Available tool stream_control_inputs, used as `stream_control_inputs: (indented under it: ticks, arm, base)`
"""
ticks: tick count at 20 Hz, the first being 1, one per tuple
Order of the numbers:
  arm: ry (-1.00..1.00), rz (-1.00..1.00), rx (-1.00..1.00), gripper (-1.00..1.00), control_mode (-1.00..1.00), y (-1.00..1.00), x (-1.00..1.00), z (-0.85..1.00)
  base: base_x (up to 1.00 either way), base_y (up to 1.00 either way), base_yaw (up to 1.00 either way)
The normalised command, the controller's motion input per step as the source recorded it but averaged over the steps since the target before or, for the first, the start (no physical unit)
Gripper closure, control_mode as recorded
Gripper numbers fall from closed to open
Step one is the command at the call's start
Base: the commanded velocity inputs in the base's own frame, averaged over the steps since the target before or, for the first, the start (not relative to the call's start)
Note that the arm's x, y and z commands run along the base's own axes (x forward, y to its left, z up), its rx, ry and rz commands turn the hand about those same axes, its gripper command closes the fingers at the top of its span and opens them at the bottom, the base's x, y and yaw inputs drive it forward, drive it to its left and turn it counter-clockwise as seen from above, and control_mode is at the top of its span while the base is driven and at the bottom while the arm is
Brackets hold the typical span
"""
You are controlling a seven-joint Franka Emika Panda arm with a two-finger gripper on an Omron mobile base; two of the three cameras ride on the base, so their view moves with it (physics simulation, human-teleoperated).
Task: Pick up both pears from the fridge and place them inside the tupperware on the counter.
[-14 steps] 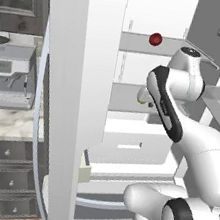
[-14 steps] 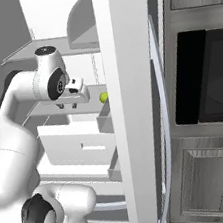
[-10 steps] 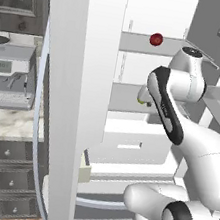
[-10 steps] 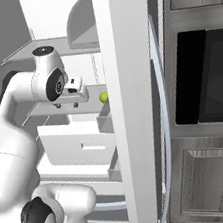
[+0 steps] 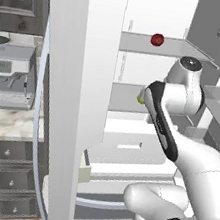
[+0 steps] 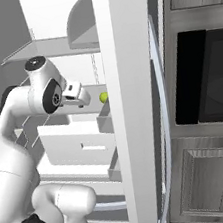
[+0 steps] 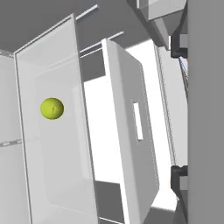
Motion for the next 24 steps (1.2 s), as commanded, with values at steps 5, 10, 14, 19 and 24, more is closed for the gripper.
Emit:
stream_control_inputs:
  ticks: [5,10,14,19,24]
  arm:
    - [0.0,-0.08,0.0,-1.0,-1.0,-0.19,0.39,0.0]
    - [0.0,0.0,0.0,-1.0,-1.0,-0.1,0.29,-0.13]
    - [0.0,0.0,0.0,-1.0,-1.0,-0.05,0.27,-0.19]
    - [0.0,0.0,0.0,-1.0,-1.0,-0.07,0.31,-0.2]
    - [0.0,0.0,0.0,-1.0,-1.0,-0.08,0.31,-0.24]
  base:
    - [0.0,0.0,0.0]
    - [0.0,0.0,0.0]
    - [0.0,0.0,0.0]
    - [0.0,0.0,0.0]
    - [0.0,0.0,0.0]
